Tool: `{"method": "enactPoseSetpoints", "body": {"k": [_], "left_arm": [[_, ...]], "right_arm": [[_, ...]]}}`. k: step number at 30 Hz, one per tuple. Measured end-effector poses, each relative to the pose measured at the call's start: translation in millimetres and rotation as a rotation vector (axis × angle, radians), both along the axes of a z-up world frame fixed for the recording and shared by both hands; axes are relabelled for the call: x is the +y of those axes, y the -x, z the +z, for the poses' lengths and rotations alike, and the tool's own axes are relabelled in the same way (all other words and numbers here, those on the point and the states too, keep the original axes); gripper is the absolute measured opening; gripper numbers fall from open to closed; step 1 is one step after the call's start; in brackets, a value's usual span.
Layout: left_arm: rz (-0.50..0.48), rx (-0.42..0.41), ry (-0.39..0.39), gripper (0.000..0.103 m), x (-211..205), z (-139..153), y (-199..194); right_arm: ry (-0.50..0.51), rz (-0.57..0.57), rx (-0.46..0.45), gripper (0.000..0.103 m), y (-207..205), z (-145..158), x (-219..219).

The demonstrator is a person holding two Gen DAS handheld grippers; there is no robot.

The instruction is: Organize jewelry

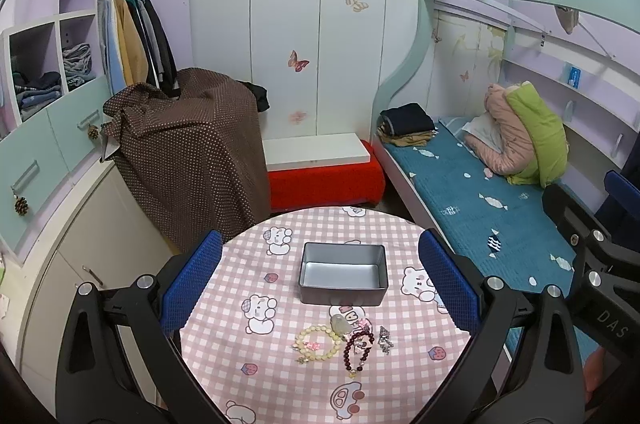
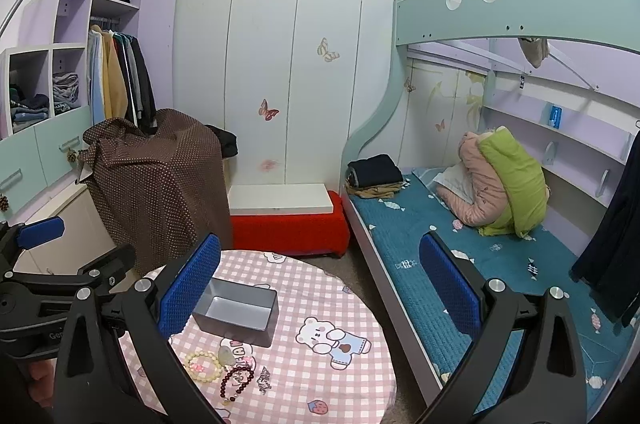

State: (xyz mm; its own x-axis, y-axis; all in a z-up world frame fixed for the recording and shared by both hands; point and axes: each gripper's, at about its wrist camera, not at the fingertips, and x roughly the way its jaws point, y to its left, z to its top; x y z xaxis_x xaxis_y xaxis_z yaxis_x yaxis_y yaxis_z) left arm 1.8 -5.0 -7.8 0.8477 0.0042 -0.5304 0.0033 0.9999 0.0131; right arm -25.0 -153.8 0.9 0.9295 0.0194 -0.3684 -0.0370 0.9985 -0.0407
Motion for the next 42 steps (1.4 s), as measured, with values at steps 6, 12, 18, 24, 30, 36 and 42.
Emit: {"method": "enactPoseSetpoints", "body": {"k": [6, 12, 18, 24, 30, 36, 42], "left_arm": [[0.002, 0.0, -0.001, 0.098, -1.3, -0.5, 0.7], [-0.002, -0.002, 0.006, 0.098, 0.9, -2.0, 1.7], [-0.002, -0.007, 0.009, 0.098, 2.8, -2.8, 3.3], [-0.003, -0.004, 0.01, 0.098, 2.4, -0.8, 5.3], [-0.003, -0.005, 0.012, 0.098, 3.2, -0.1, 4.4], [-0.003, -0.007, 0.011, 0.098, 3.3, 1.4, 4.6], [-0.001, -0.007, 0.011, 0.098, 3.5, 2.0, 4.7]], "right_arm": [[-0.001, 0.0, 0.002, 0.096, 0.1, 0.7, -1.8], [-0.004, 0.0, -0.002, 0.096, 3.4, -0.2, -0.5], [0.004, 0.002, -0.003, 0.096, 4.2, 0.2, 0.8], [0.003, 0.006, 0.003, 0.096, 4.3, 0.2, 2.8], [0.006, 0.007, -0.004, 0.096, 4.7, 0.6, 4.0], [0.006, 0.007, -0.005, 0.096, 4.9, 1.0, 4.7], [0.009, 0.009, -0.006, 0.096, 4.8, 1.0, 5.7]]}}
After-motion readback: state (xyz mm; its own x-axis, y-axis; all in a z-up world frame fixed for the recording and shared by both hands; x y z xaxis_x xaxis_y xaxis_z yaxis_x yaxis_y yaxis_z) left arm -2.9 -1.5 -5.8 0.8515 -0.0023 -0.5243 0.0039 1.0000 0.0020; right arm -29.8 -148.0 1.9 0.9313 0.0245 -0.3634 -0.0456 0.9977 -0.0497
